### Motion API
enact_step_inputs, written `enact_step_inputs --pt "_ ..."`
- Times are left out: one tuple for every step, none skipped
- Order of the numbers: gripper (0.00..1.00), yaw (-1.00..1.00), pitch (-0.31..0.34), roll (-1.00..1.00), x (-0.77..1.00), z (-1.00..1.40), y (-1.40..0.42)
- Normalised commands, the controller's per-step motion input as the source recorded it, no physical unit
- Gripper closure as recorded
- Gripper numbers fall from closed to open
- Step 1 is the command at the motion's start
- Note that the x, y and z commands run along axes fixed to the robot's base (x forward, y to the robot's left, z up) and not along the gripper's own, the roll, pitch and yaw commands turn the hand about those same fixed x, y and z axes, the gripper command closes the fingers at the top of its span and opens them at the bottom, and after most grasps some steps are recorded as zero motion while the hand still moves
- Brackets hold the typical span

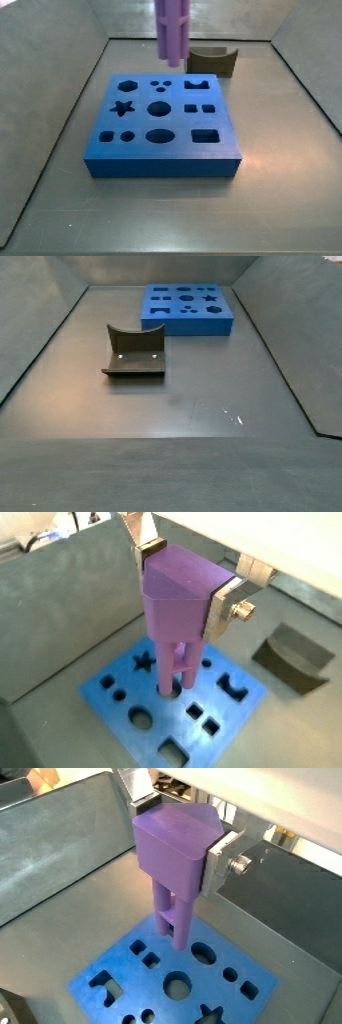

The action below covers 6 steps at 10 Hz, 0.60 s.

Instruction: Insert the 3 prong object.

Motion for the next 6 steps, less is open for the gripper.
enact_step_inputs --pt "1.0 0.0 -0.027 0.25 -0.16 -0.87 0.87" --pt "1.0 0.0 -0.026 0.25 -0.15 -0.87 0.86" --pt "1.0 -0.02 -0.036 0.2 -0.17 -0.94 0.85" --pt "1.0 0.0 -0.056 0.01 -0.2 -0.85 0.59" --pt "1.0 -0.07 0.0 -0.01 0.0 -0.67 0.39" --pt "1.0 -0.16 0.0 -0.04 0.0 -0.57 0.34"
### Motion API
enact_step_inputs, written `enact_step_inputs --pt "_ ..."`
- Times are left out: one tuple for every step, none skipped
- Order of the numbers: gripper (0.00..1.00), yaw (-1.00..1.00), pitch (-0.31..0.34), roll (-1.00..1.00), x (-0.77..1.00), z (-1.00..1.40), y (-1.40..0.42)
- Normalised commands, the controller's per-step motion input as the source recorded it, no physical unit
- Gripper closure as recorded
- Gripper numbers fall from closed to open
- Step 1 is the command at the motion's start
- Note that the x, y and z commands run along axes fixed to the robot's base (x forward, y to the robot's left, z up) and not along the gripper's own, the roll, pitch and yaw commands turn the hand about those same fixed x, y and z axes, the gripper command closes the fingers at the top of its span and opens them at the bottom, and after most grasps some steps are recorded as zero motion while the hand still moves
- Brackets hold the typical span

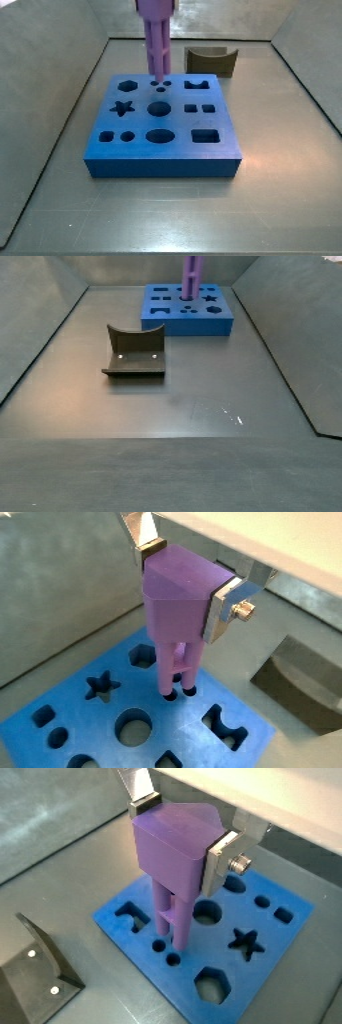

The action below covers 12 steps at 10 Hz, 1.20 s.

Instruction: Insert the 3 prong object.

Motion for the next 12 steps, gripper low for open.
enact_step_inputs --pt "1.0 -0.11 0.0 -0.1 0.0 -0.48 0.31" --pt "1.0 0.0 0.0 -0.12 0.01 -0.4 0.26" --pt "1.0 0.0 0.0 -0.12 0.02 -0.36 0.26" --pt "1.0 0.0 0.0 -0.13 0.03 -0.31 0.15" --pt "1.0 0.0 0.0 -0.22 0.0 -0.31 0.08" --pt "1.0 0.01 -0.013 -0.25 0.0 -0.27 0.0" --pt "1.0 0.04 -0.011 -0.23 0.01 -0.22 -0.02" --pt "1.0 0.05 -0.02 -0.21 0.02 -0.22 -0.07" --pt "1.0 0.03 -0.013 -0.21 0.03 -0.21 -0.05" --pt "1.0 0.02 -0.01 -0.17 0.03 -0.23 -0.05" --pt "1.0 0.0 -0.007 -0.15 0.05 -0.26 -0.03" --pt "1.0 0.0 0.0 -0.11 0.14 -0.29 0.0"
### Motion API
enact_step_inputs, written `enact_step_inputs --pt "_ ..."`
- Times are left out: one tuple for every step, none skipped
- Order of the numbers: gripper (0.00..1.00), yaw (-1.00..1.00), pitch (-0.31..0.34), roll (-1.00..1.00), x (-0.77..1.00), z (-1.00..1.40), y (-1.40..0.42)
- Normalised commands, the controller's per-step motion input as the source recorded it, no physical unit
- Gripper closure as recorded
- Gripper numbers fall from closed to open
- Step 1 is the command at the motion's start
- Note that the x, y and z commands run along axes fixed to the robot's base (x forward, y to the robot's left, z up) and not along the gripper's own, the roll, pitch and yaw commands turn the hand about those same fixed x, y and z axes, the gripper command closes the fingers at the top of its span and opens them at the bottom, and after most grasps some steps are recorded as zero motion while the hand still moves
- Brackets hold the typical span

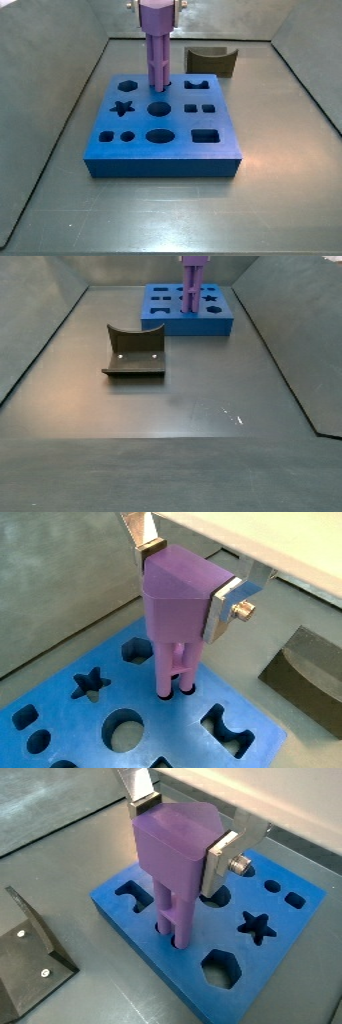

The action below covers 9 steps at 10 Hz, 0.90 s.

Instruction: Insert the 3 prong object.

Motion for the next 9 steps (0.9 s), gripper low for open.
enact_step_inputs --pt "1.0 -0.01 0.0 -0.07 0.15 -0.31 0.0" --pt "1.0 -0.06 0.0 -0.06 0.15 -0.3 0.0" --pt "1.0 -0.17 0.0 -0.05 0.11 -0.3 0.0" --pt "1.0 -0.2 0.0 -0.05 0.09 -0.32 0.0" --pt "1.0 -0.18 0.0 -0.07 0.03 -0.35 0.0" --pt "1.0 -0.14 0.0 -0.07 0.02 -0.32 0.0" --pt "1.0 -0.1 0.0 -0.08 0.02 -0.31 0.0" --pt "1.0 -0.13 0.0 -0.06 0.0 -0.29 0.0" --pt "1.0 -0.15 -0.003 -0.06 0.0 -0.33 0.0"
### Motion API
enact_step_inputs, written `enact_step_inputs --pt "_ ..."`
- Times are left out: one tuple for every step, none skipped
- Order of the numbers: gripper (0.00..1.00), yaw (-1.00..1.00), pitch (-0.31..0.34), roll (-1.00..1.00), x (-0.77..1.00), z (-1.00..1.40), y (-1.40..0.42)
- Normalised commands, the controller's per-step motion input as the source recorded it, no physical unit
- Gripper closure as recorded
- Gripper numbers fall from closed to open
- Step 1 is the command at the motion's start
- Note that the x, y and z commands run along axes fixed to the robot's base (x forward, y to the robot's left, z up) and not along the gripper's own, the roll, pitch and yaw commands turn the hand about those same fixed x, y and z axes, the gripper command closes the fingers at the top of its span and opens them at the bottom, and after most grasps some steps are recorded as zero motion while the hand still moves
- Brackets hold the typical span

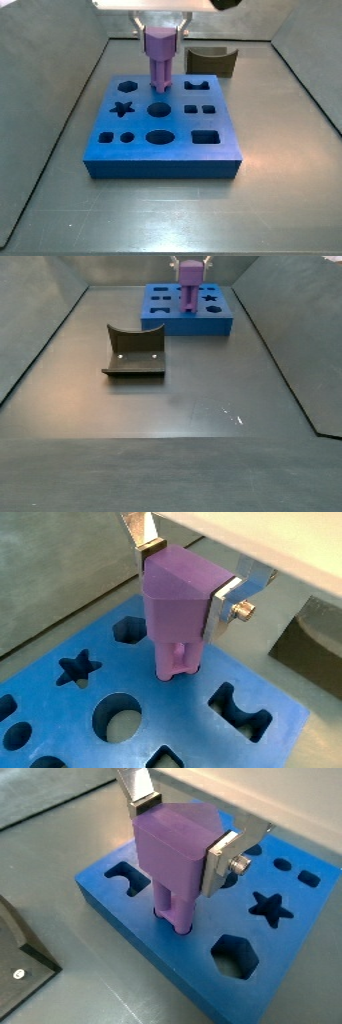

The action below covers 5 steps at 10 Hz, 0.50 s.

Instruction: Insert the 3 prong object.

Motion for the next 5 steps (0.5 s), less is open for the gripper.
enact_step_inputs --pt "1.0 -0.14 -0.007 -0.05 0.04 -0.39 0.0" --pt "1.0 -0.1 -0.011 -0.04 0.04 -0.37 0.0" --pt "1.0 -0.09 -0.009 -0.03 0.01 -0.33 0.0" --pt "1.0 0.0 -0.047 -0.09 0.0 -0.06 0.03" --pt "1.0 0.0 0.0 0.0 0.0 0.0 0.0"
